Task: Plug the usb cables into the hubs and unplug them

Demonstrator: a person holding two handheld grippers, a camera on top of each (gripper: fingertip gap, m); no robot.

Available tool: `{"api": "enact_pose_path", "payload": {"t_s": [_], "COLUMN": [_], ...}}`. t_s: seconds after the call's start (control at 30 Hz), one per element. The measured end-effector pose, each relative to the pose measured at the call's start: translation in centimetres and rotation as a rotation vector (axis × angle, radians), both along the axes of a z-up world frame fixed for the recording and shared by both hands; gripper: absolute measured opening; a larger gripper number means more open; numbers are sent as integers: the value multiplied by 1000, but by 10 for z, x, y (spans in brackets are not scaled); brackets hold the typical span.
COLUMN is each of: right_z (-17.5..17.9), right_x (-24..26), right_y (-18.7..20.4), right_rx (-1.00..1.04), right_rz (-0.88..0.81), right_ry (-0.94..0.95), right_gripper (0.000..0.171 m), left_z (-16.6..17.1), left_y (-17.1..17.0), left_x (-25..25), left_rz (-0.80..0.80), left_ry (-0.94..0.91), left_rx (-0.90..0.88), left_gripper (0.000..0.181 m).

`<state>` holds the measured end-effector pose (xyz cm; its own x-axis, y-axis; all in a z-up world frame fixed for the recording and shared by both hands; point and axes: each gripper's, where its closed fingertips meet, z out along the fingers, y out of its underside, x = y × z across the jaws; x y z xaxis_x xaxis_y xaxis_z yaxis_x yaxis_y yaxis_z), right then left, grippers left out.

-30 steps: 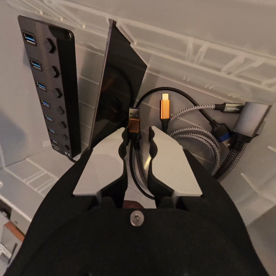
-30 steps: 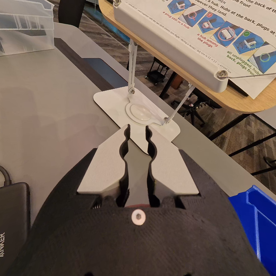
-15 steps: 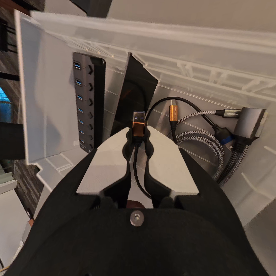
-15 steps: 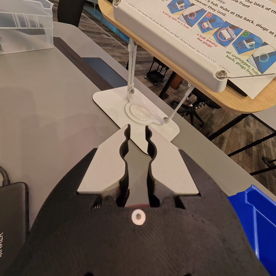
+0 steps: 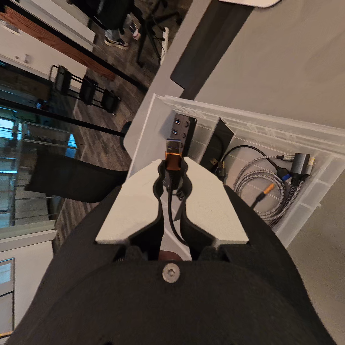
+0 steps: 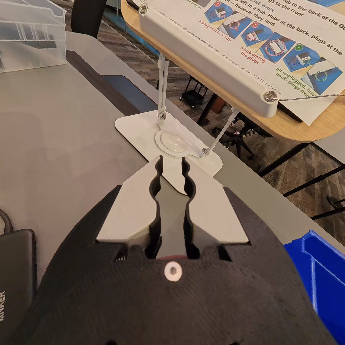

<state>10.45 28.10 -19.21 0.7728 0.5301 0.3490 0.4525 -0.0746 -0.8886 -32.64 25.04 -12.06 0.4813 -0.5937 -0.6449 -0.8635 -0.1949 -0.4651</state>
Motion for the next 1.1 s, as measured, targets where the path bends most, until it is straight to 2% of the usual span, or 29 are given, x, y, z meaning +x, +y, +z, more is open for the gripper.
{"api": "enact_pose_path", "payload": {"t_s": [0.2,0.33,0.43,0.53,0.63,0.73,0.9,1.1], "right_z": [1,4,6,8,9,9,6,-5], "right_x": [-1,-1,0,1,0,0,-2,-16], "right_y": [0,-1,-1,-1,-2,-2,-3,-9], "right_rx": [3,7,11,11,11,9,-10,-54], "right_rz": [2,4,2,2,5,9,30,104], "right_ry": [2,3,10,16,19,22,25,0], "right_gripper": [17,17,18,18,18,18,18,18], "left_z": [67,106,117,114,99,66,-12,-105], "left_y": [-15,-28,-44,-58,-66,-72,-77,-77], "left_x": [20,59,109,163,208,243,274,277], "left_rz": [-55,-144,-256,-371,-454,-515,-562,-550], "left_ry": [18,45,61,81,95,94,84,140], "left_rx": [112,150,121,80,31,-56,-240,-452], "left_gripper": [16,16,16,16,16,16,16,16]}}
